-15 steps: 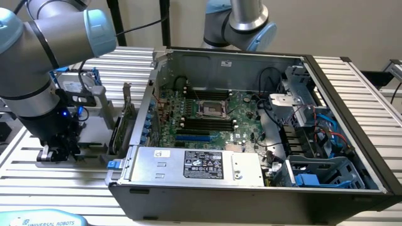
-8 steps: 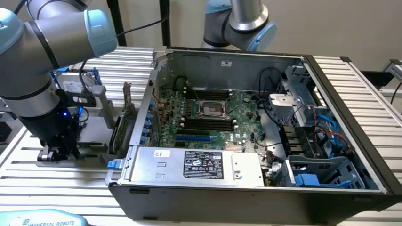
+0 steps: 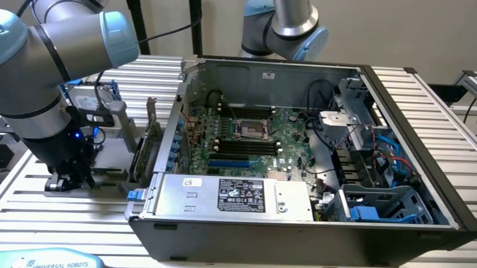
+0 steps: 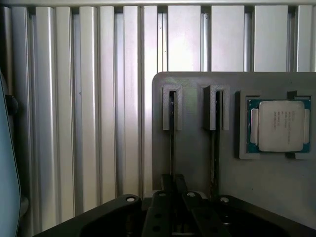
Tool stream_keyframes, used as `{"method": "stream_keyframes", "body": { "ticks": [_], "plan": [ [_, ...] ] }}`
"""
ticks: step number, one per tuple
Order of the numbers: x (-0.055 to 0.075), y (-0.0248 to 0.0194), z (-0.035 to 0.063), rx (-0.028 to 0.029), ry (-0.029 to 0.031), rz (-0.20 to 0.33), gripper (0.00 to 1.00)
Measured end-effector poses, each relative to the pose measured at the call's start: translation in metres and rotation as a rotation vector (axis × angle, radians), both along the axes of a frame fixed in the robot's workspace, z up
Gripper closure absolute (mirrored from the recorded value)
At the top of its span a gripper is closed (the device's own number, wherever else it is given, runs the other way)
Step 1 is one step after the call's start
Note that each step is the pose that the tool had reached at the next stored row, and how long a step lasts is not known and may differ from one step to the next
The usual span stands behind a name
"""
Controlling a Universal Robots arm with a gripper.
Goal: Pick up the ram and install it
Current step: 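Pick up the ram and move it above insertion slot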
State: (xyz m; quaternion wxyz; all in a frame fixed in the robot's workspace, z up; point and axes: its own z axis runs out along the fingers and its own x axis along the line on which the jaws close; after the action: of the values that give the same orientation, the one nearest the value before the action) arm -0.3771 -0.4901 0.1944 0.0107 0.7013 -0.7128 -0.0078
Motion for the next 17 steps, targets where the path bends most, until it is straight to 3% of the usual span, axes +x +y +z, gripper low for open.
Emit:
{"method": "stream_keyframes", "body": {
  "ticks": [8, 17],
  "plan": [
    [0.0000, 0.0000, 0.0000, 0.0000, 0.0000, 0.003, 0.86],
    [0.0000, 0.0000, 0.0001, 0.0000, 0.0000, 0.054, 0.86]
  ]
}}
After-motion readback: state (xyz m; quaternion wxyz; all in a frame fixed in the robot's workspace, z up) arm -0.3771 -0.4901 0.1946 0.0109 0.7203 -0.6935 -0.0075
